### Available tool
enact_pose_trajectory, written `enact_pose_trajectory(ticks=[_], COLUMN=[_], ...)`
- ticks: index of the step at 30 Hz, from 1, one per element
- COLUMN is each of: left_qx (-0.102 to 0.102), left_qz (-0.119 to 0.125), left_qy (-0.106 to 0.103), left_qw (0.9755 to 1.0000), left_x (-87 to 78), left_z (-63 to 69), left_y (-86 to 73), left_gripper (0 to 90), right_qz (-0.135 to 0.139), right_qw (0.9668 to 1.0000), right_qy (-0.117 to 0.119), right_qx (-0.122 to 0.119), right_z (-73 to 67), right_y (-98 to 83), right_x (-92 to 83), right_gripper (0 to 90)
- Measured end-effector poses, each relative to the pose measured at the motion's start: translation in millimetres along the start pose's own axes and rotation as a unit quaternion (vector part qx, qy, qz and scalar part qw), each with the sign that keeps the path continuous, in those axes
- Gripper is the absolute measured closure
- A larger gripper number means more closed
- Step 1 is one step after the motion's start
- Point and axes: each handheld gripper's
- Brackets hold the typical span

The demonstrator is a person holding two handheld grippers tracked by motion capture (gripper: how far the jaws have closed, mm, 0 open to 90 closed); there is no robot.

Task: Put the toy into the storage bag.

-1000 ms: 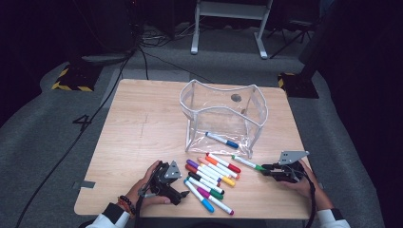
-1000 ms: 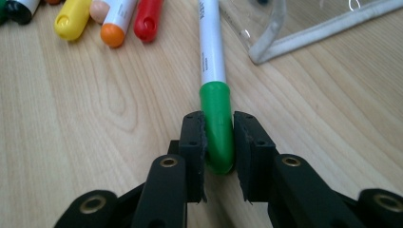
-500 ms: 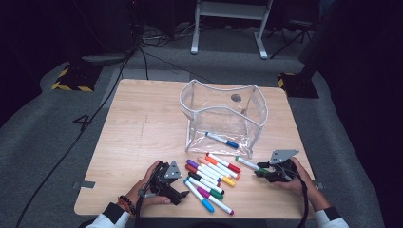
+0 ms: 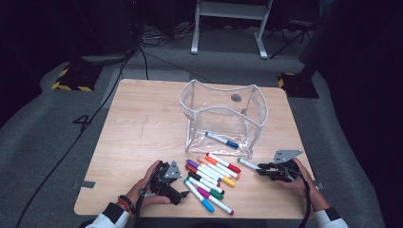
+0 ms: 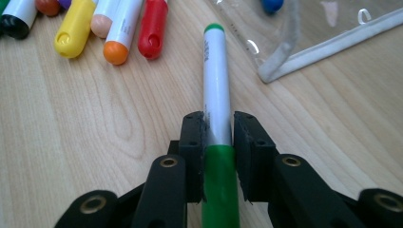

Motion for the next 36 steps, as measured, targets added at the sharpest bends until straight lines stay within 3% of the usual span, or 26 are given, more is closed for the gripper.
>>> enact_pose_trajectory(ticks=[8, 13, 21, 25, 30, 36], left_qx=[0.0, 0.001, 0.001, 0.004, 0.004, 0.004], left_qz=[0.0, 0.0, 0.0, 0.0, 0.001, 0.001], left_qy=[0.0, 0.0, -0.001, -0.003, -0.004, -0.004], left_qw=[1.0, 1.0, 1.0, 1.0, 1.0, 1.0], left_x=[0.0, 0.0, 0.0, 0.4, 0.5, 0.5], left_z=[0.0, -0.2, -0.2, -0.8, -0.9, -0.8], left_y=[0.0, 0.0, 0.1, 0.3, 0.4, 0.4], left_gripper=[0.5, 0.5, 0.5, 0.5, 0.5, 0.5], right_qz=[0.036, 0.065, 0.105, 0.122, 0.134, 0.145], right_qw=[0.9991, 0.997, 0.9918, 0.9892, 0.9855, 0.9807], right_qy=[-0.019, -0.031, -0.009, -0.001, 0.0, -0.016], right_qx=[-0.01, -0.026, -0.072, -0.081, -0.104, -0.13], right_z=[-2.6, -8.0, -28.6, -33.2, -38.9, -41.9], right_y=[-1.5, 9.3, 46.0, 67.3, 97.8, 126.6], right_x=[-32.2, -52.8, -73.1, -79.3, -86.6, -94.6], right_gripper=[74.6, 74.7, 74.7, 74.6, 74.7, 74.7])
Point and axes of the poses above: each handheld gripper's, and its own axes: x roughly forward along the jaws, y roughly out of its top, z roughly to its right, and after that the axes turned 6 degrees about x, right-handed
